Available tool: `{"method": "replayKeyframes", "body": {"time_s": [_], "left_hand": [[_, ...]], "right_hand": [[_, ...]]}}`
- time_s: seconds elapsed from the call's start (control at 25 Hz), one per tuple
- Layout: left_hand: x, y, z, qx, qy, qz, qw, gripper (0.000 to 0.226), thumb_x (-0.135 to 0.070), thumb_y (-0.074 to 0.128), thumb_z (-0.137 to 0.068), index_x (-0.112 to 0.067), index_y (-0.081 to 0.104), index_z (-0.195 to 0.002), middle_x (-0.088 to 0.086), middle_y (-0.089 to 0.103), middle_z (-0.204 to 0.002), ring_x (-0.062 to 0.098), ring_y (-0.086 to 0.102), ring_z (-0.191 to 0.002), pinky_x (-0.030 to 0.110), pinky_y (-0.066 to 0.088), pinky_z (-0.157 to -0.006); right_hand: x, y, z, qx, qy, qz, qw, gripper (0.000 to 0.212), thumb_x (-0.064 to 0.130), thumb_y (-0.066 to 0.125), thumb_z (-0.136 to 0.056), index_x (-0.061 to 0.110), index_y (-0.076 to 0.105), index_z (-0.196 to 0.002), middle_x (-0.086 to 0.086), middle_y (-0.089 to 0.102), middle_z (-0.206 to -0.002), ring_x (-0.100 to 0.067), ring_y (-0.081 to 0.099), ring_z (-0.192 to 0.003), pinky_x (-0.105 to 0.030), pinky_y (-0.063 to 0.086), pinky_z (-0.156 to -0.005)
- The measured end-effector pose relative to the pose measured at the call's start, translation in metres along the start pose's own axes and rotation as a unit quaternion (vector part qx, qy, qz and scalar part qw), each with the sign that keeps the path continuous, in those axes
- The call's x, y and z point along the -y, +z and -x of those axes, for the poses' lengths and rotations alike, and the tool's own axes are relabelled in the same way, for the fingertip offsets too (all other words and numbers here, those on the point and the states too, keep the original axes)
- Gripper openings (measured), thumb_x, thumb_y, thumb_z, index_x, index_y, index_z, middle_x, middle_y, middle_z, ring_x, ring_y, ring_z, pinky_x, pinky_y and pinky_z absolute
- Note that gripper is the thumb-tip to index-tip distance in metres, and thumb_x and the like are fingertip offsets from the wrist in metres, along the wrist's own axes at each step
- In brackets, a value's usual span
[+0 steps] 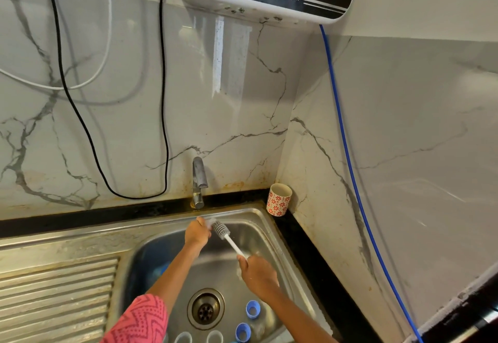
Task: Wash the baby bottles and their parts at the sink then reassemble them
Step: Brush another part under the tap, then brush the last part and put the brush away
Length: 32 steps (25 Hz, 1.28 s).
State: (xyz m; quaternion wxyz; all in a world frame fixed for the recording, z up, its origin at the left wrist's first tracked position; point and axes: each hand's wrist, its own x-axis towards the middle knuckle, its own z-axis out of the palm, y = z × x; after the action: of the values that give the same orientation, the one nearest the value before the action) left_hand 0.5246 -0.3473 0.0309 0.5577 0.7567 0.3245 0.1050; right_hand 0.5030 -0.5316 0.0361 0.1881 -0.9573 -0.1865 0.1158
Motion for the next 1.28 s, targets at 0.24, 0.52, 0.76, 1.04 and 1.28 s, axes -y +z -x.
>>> {"method": "replayKeyframes", "body": {"time_s": [0.24,0.52,0.76,1.04,1.28], "left_hand": [[0.001,-0.009,0.005,-0.038,0.058,-0.306,0.95,0.032,-0.014,0.031,-0.101,0.002,0.045,-0.125,0.018,0.059,-0.119,0.03,0.059,-0.108,0.035,0.049,-0.09],[0.037,-0.014,0.014,-0.036,-0.002,-0.351,0.936,0.027,-0.008,0.041,-0.097,0.002,0.049,-0.12,0.019,0.056,-0.124,0.034,0.053,-0.117,0.039,0.044,-0.094],[0.022,0.002,-0.001,0.023,-0.012,-0.281,0.959,0.032,-0.017,0.045,-0.098,-0.001,0.056,-0.124,0.021,0.056,-0.127,0.035,0.052,-0.119,0.038,0.041,-0.096],[0.039,0.034,0.003,0.058,-0.002,-0.292,0.955,0.032,-0.008,0.038,-0.097,0.001,0.054,-0.124,0.018,0.058,-0.125,0.036,0.053,-0.117,0.039,0.043,-0.096],[0.07,0.068,0.028,0.262,-0.078,-0.26,0.926,0.029,-0.03,0.046,-0.096,-0.006,0.06,-0.091,0.01,0.063,-0.081,0.012,0.057,-0.062,0.029,0.046,-0.061]], "right_hand": [[0.015,0.006,0.004,0.038,-0.008,-0.079,0.996,0.05,0.049,0.031,-0.099,0.021,0.038,-0.057,-0.007,0.051,-0.075,-0.02,0.048,-0.069,-0.027,0.036,-0.062],[0.009,-0.015,0.001,0.024,0.007,-0.104,0.994,0.05,0.05,0.03,-0.099,0.017,0.052,-0.068,-0.005,0.055,-0.068,-0.02,0.052,-0.065,-0.032,0.046,-0.067],[-0.015,0.017,0.013,0.053,0.071,-0.051,0.995,0.055,0.045,0.027,-0.101,0.002,0.06,-0.114,-0.016,0.064,-0.111,-0.03,0.06,-0.103,-0.03,0.043,-0.077],[-0.035,0.02,0.01,0.11,0.111,-0.002,0.988,0.053,0.047,0.029,-0.1,0.004,0.057,-0.115,-0.013,0.059,-0.1,-0.026,0.06,-0.097,-0.033,0.044,-0.079],[-0.066,0.017,-0.009,0.109,0.13,-0.013,0.985,0.052,0.048,0.024,-0.101,0.009,0.058,-0.093,-0.011,0.057,-0.083,-0.028,0.059,-0.092,-0.032,0.04,-0.074]]}}
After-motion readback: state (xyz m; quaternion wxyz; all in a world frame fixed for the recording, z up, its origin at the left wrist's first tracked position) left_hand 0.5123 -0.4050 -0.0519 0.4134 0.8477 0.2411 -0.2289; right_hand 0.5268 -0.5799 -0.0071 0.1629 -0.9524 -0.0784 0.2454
